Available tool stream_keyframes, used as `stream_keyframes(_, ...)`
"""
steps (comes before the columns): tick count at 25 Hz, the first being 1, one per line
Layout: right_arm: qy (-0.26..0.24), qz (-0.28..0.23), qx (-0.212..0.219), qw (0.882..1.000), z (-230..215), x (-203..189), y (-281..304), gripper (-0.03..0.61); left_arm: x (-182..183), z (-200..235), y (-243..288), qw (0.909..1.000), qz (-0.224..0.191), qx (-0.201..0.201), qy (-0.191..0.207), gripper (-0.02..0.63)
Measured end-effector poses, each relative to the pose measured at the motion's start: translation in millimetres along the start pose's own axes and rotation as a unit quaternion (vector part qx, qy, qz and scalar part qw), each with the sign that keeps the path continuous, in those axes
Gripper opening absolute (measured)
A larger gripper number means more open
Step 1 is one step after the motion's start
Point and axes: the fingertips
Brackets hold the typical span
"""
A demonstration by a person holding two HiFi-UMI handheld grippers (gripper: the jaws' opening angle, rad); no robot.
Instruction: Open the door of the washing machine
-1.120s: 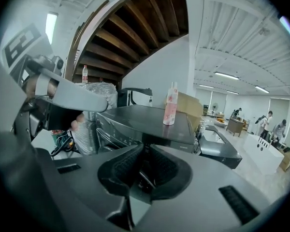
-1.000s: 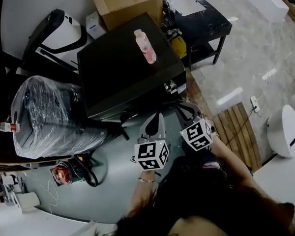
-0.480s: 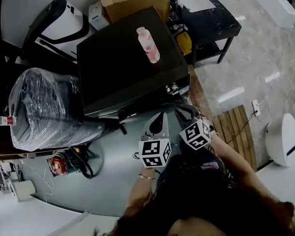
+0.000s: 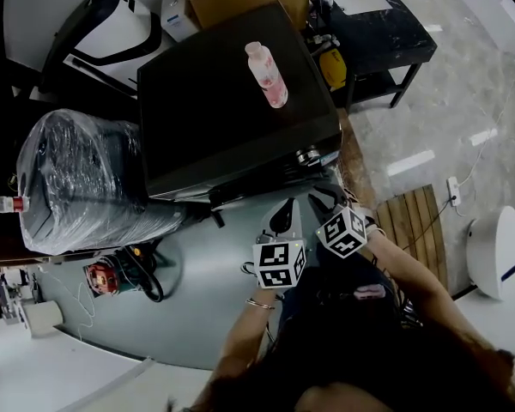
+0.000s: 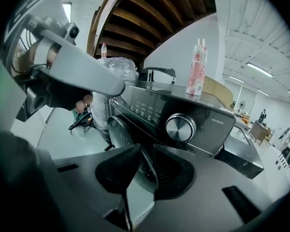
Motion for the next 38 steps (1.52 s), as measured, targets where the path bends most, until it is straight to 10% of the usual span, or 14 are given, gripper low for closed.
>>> stream_keyframes(38,-0.044,0.123,0.07,0.989,-5,-116,97,0.091,-66,58,59,0.9942,0.057,0.082,-0.039,0.014)
Point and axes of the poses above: the fingertips, and each gripper's own axes: y forward along the fingers, z to its left, x out of its top, and after that the axes turned 13 degrees about -z, right-handed
